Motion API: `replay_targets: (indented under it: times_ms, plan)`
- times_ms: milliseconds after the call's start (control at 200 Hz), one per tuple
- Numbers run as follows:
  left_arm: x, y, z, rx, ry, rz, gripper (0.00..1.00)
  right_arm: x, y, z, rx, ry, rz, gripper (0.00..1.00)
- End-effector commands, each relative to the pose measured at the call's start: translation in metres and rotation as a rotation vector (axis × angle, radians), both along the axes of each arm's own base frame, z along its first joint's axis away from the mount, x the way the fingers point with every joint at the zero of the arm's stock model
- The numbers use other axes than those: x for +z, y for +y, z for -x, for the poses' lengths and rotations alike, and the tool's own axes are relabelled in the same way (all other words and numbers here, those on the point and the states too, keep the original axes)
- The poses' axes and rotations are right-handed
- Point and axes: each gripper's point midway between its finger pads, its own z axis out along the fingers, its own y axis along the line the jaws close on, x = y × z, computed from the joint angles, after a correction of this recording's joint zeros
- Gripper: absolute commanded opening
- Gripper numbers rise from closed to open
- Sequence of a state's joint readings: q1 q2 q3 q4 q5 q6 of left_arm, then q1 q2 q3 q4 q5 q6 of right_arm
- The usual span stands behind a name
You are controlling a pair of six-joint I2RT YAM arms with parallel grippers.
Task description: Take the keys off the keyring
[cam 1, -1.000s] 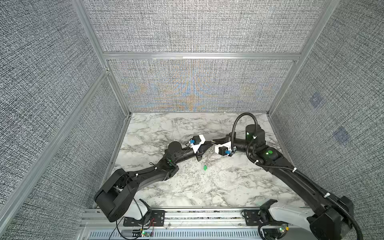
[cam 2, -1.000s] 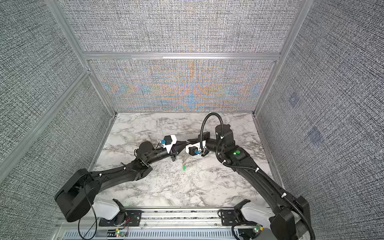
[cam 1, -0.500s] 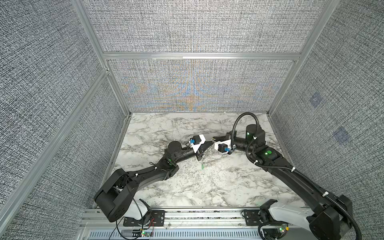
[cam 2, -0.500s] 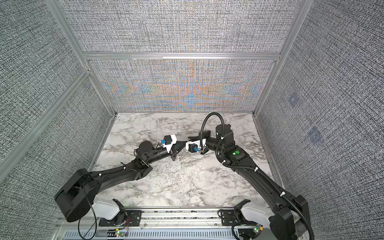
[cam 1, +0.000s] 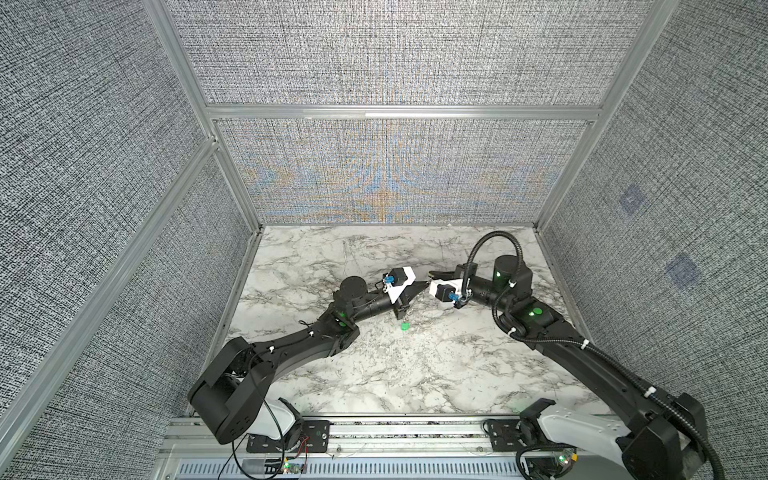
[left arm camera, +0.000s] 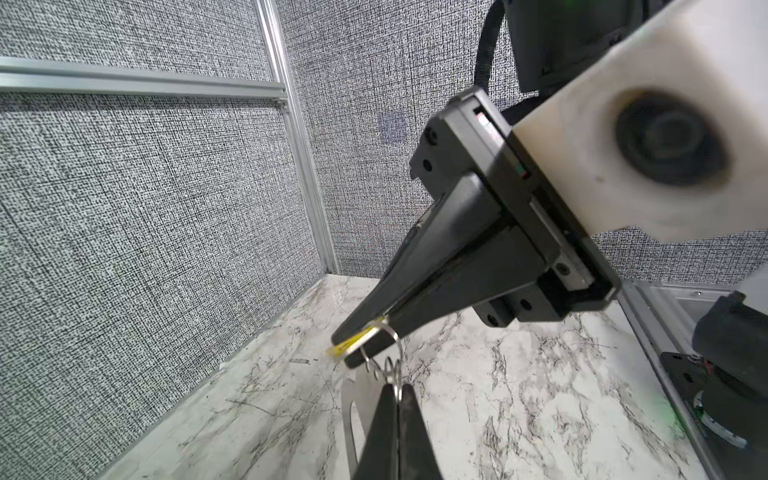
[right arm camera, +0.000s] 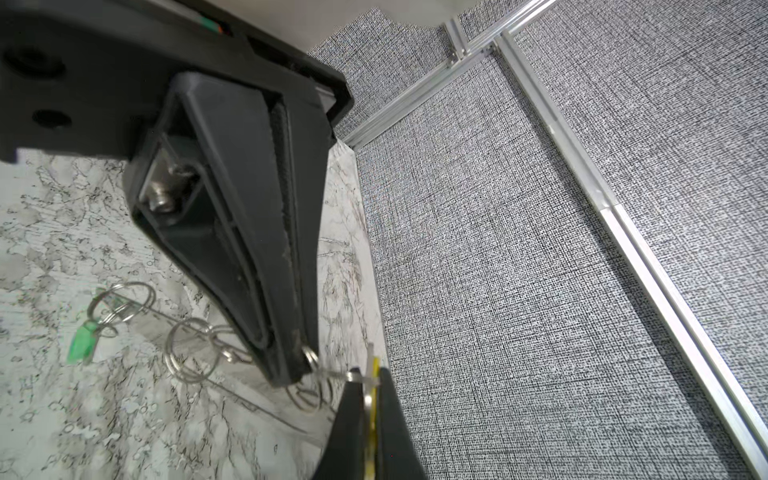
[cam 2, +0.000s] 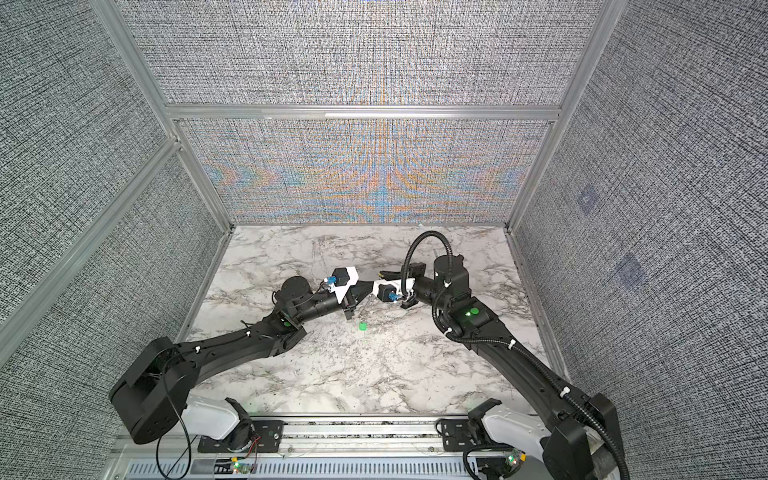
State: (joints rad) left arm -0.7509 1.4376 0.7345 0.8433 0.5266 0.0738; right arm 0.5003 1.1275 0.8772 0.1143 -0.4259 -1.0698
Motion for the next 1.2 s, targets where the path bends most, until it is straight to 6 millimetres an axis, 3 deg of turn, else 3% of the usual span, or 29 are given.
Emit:
replay_targets:
  times_ms: [0,605,1196]
  plan:
    - [0.002,-0.002,0.003,-0.027,0.0,-0.007,0.0,0.013,-0.007,-0.008,-0.068,-0.052,-0.024,0.0]
    - [0.01,0.001,-0.009,0.026,0.031,0.041,0.0,-0.017,-0.026,-0.008,-0.164,0.038,0.049,0.0]
    - [0.022,0.001,-0.011,0.028,0.005,0.106,0.0,-0.044,-0.008,0.008,-0.082,0.352,0.004,0.0]
